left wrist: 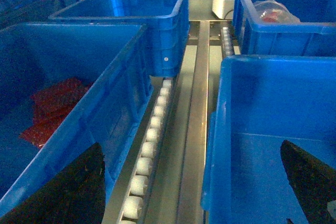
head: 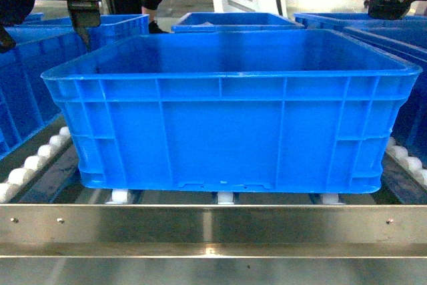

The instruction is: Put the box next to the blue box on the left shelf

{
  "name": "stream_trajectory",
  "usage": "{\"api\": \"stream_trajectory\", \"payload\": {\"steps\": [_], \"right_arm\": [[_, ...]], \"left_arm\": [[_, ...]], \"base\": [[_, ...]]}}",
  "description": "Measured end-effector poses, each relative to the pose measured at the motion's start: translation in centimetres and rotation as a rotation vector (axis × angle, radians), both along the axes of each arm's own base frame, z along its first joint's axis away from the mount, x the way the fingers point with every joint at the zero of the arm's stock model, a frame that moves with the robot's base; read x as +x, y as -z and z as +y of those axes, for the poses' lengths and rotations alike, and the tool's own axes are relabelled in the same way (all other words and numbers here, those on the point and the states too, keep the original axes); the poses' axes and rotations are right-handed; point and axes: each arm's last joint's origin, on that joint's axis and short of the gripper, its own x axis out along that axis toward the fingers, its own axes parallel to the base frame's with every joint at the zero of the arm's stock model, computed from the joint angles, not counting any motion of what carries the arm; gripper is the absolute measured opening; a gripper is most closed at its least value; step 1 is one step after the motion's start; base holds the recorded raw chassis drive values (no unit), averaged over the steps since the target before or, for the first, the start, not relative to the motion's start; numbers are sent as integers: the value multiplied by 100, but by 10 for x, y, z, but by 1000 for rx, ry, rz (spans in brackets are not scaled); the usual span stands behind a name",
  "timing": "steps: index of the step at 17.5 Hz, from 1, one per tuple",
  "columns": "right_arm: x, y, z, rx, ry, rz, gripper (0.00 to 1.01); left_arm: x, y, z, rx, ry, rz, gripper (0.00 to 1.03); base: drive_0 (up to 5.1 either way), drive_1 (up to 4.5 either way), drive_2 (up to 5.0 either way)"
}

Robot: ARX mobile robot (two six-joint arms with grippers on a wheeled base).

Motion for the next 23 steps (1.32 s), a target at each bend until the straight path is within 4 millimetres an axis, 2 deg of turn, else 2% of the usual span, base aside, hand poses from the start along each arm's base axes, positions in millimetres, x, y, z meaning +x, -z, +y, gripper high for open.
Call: {"api": "stream_trajectory", "payload": {"steps": [1,2,3,5,7,9,10,12,17,18,19,21,23], "right_arm": [[0,1,0,0,0,3,98],[0,0,-2,9,-28,-129,93],[-12,7,-5,-16,-72,-242,82],[-56,29,-18,-56,-74,-342,58],[-90,32,-24,-63,-73,-389,35],[-120,48,-29,-70,-84,-364,10],[-143,57,-38,-72,-96,-349,2],[-164,60,-44,-77,-71,-365,2],[-200,70,-43,-74,-81,-355,2],[-204,71,-43,-75,-81,-364,2],[-208,74,-43,-76,-79,-397,2],[-216,86,-43,-73,-82,-325,2],[-223,83,-43,-74,-81,-348,2]], "left_arm": [[0,0,0,0,0,1,98],[0,0,0,-1,0,-2,98],[-3,1,4,-32,73,-135,90],[-46,20,13,-53,173,-234,64],[-84,24,21,-53,176,-275,41],[-118,37,28,-53,174,-257,15],[-143,48,31,-54,178,-236,2],[-167,50,43,-52,169,-250,2],[-208,60,43,-53,175,-245,2],[-212,62,43,-49,176,-283,2],[-215,68,43,-53,175,-248,2],[-226,77,43,-56,175,-205,2],[-232,70,43,-53,176,-244,2]], "base": [[0,0,0],[0,0,0],[0,0,0],[0,0,0],[0,0,0],[0,0,0],[0,0,0],[0,0,0],[0,0,0],[0,0,0],[0,0,0],[0,0,0],[0,0,0]]}}
